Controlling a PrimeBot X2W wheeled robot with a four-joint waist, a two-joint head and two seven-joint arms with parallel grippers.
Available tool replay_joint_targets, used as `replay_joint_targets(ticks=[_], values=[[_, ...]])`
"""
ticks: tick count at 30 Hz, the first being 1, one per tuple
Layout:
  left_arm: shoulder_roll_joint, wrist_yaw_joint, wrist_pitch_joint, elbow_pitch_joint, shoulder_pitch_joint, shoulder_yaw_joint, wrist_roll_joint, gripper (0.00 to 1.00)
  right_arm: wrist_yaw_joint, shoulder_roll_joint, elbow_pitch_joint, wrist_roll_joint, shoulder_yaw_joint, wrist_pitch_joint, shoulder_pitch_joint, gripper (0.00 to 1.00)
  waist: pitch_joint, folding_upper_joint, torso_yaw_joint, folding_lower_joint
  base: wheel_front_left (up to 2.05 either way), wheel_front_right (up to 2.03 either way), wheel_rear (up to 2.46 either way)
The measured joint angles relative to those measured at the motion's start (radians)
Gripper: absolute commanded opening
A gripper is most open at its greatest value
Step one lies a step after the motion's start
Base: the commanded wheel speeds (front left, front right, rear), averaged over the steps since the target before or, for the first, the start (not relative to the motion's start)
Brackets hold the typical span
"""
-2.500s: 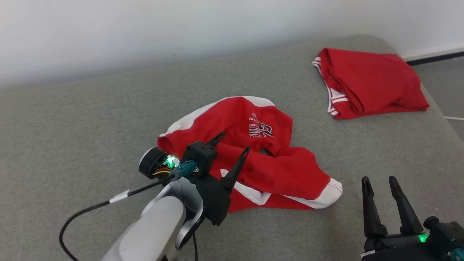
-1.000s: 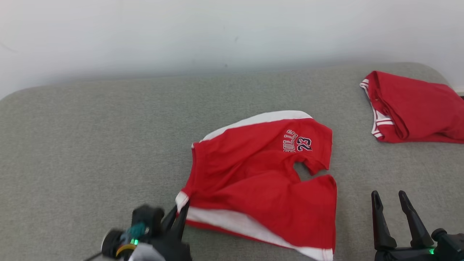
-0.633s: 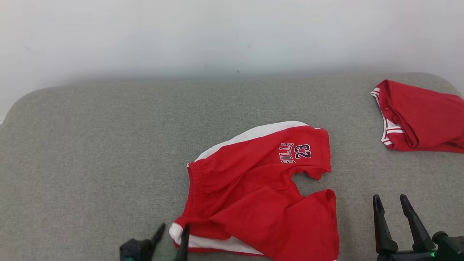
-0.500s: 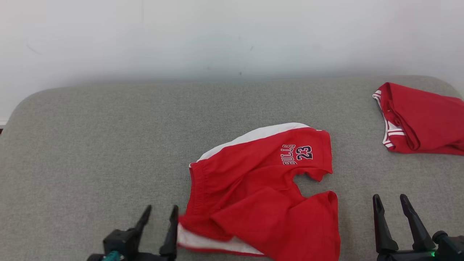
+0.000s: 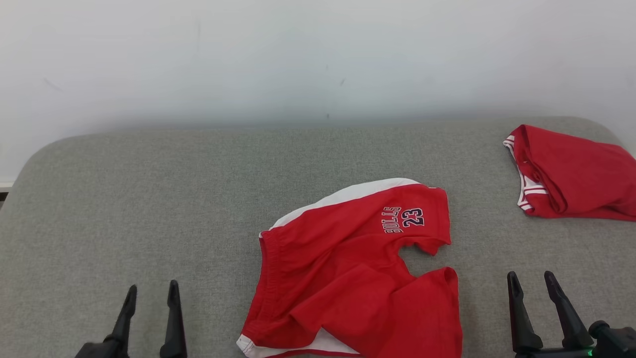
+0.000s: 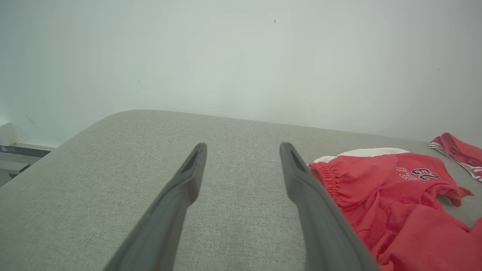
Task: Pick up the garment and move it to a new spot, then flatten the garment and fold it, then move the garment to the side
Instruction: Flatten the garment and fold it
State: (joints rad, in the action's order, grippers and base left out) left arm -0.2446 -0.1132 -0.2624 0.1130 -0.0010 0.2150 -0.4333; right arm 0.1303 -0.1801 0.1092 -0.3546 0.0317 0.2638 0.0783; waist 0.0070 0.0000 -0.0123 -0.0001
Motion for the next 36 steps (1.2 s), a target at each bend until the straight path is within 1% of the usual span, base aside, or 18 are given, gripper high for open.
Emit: replay_joint_targets(ticks=[1,3,9,16,22,26,30,36], values=[[0.006,0.001,0.000,-0.012,0.013,-0.016,0.011,1.00,0.000,0.000,0.001,0.000,0.000,0.000,0.004,1.00,-0.002,0.0000,0.000,0.0000,0.00,0.00,0.00],[0.016,0.018,0.000,-0.032,0.039,-0.043,0.026,1.00,0.000,-0.001,0.000,0.000,0.000,0.000,0.009,1.00,-0.007,0.0001,-0.001,0.0000,0.00,0.00,0.00],[0.048,0.053,0.000,-0.070,0.100,-0.109,0.080,1.00,0.000,-0.001,-0.002,-0.002,-0.004,0.000,0.025,1.00,-0.017,0.0000,0.000,0.0000,0.00,0.00,0.00],[0.075,0.079,0.000,-0.066,0.123,-0.135,0.143,1.00,0.000,0.004,0.003,-0.002,0.005,0.000,0.033,1.00,-0.023,0.0000,0.010,0.0001,0.00,0.00,0.00],[0.100,0.105,0.000,-0.053,0.122,-0.153,0.160,1.00,0.000,-0.022,0.029,-0.002,0.053,-0.024,0.013,1.00,-0.026,0.0000,0.018,0.0001,0.00,0.00,0.00],[0.114,0.123,0.000,-0.039,0.116,-0.157,0.178,1.00,0.000,-0.045,0.074,0.006,0.102,-0.071,-0.041,1.00,-0.024,0.0000,0.031,0.0001,0.00,0.00,0.00],[0.127,0.143,0.000,-0.020,0.101,-0.158,0.187,1.00,0.000,-0.067,0.150,0.014,0.143,-0.121,-0.108,1.00,-0.021,0.0000,0.051,0.0001,0.00,0.00,0.00],[0.142,0.164,0.000,-0.002,0.092,-0.156,0.198,1.00,0.000,-0.077,0.256,0.016,0.178,-0.165,-0.165,1.00,-0.017,0.0000,0.088,0.0001,0.00,0.00,0.00]])
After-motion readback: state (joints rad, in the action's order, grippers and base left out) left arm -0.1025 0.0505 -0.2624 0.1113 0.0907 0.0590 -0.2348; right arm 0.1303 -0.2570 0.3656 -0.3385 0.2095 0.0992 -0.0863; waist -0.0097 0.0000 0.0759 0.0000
